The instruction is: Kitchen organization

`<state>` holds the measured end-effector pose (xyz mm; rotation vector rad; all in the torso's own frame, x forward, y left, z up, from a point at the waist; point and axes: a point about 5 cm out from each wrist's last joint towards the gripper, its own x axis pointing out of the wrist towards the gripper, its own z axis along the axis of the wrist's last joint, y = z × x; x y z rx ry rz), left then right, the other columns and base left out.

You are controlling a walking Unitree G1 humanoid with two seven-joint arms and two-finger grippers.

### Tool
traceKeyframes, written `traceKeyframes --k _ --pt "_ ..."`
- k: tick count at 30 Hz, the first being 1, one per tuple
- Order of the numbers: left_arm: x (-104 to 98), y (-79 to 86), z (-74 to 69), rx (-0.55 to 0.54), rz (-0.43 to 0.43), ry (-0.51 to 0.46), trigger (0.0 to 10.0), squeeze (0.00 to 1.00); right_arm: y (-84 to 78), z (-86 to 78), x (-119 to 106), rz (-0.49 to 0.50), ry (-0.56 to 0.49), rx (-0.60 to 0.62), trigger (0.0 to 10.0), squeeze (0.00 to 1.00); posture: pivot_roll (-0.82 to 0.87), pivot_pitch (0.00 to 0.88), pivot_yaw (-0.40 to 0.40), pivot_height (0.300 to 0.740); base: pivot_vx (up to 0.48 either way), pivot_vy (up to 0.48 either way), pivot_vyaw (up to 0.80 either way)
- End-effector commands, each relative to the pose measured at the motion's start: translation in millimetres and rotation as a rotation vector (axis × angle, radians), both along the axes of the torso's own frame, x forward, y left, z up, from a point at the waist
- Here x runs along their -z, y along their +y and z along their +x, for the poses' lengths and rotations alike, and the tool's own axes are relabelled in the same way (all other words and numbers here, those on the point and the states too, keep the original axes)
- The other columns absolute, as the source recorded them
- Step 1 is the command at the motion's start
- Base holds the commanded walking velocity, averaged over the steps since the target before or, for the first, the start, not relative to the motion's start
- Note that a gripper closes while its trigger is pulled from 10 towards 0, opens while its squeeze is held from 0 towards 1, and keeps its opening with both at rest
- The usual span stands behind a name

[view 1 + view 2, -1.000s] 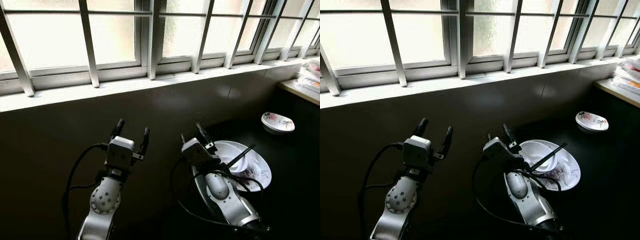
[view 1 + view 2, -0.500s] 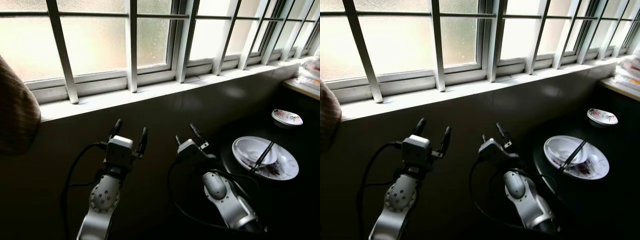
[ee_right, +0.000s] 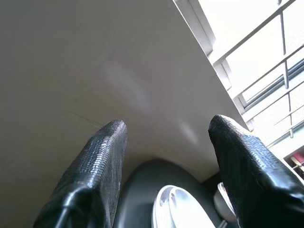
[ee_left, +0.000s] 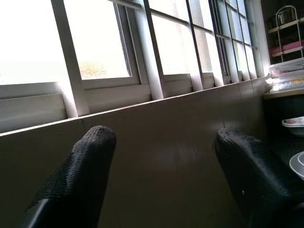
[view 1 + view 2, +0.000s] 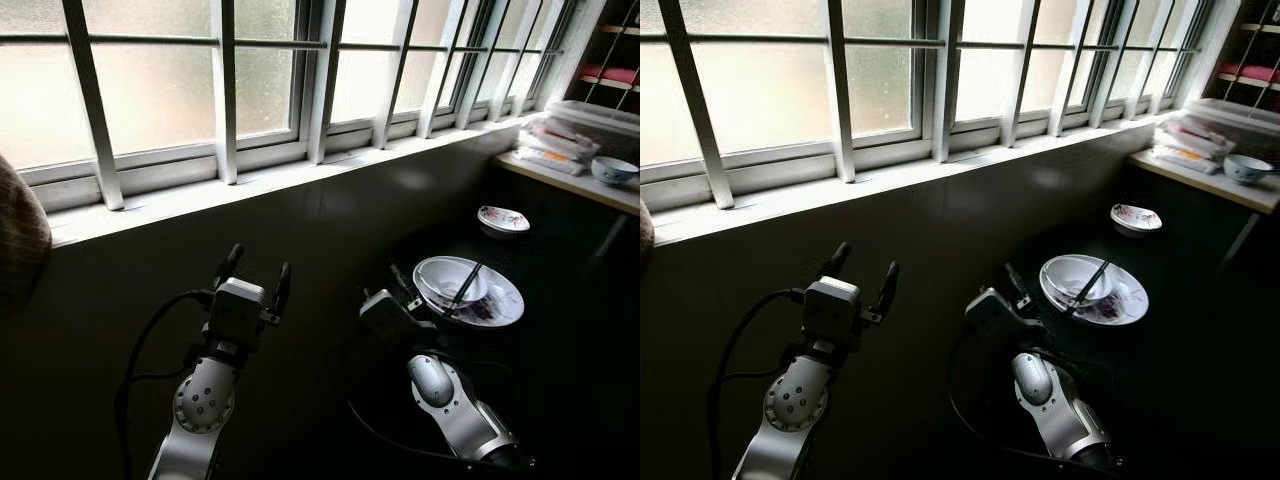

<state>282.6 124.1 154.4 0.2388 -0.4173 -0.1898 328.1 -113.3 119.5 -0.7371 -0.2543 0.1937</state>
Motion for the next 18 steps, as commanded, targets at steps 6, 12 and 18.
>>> traceKeyframes --k 6,12,18 --pt "-0.2 -5.2 -1.4 0.022 -0.013 0.000 10.0 0.00 1.1 0.5 -0.5 -0.015 0.001 -0.010 10.0 0.00 0.06 0.000 -0.062 0.740 0.000 -0.320 0.00" --pt "1.2 -5.8 -1.0 0.022 -0.009 0.008 10.0 0.00 1.1 0.4 5.7 -0.032 0.042 -0.032 10.0 0.00 0.06 0.000 -0.063 0.740 0.000 0.000 0.00" --pt "3.5 -6.8 -0.3 0.024 -0.004 0.019 10.0 0.00 -2.6 1.8 14.5 -0.058 0.104 -0.056 10.0 0.00 0.06 0.000 -0.062 0.740 0.000 0.000 0.00"
